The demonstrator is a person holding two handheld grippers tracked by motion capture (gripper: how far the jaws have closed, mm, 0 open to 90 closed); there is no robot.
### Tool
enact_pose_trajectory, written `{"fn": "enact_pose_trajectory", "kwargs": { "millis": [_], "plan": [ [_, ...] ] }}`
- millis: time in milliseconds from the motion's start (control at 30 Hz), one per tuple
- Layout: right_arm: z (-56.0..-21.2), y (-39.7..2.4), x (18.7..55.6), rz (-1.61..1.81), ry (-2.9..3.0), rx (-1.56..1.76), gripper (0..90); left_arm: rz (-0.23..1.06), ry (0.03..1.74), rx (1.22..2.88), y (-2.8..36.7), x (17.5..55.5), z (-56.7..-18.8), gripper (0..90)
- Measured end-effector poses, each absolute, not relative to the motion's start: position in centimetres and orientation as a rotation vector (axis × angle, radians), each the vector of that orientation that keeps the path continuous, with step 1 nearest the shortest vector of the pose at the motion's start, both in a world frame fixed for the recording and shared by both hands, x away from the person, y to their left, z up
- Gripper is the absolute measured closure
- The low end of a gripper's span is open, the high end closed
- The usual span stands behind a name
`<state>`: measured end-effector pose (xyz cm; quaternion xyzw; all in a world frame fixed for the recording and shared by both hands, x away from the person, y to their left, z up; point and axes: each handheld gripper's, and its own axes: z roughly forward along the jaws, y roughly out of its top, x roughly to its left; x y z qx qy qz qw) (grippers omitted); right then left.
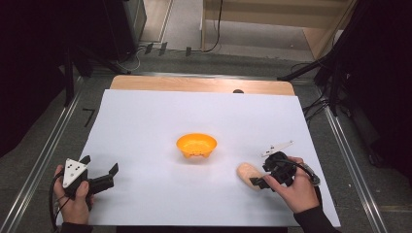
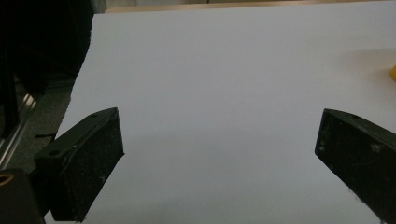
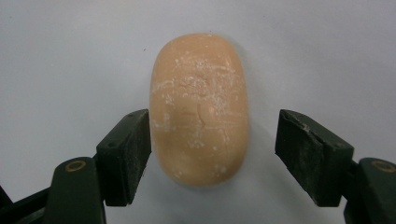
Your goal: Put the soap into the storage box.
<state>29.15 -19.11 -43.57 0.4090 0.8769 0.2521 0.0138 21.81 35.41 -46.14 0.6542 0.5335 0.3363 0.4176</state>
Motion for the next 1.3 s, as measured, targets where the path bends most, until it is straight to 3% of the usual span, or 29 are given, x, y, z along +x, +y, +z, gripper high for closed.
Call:
{"fn": "enact_pose_trajectory", "kwargs": {
  "millis": [267,600,1300],
  "plan": [
    [-44.1,-17.3,29.6,0.701,2.76,1.335,23.9,0.843,1.34,1.64,35.4,21.8,-46.1,1.2],
    [-44.9,-15.7,29.6,0.539,2.721,1.386,30.0,0.844,1.342,1.64,35.4,21.8,-46.2,1.2],
    [-45.0,-15.6,29.9,0.485,2.755,1.313,32.3,0.844,1.339,1.644,35.4,21.8,-46.1,1.2]
  ]
}}
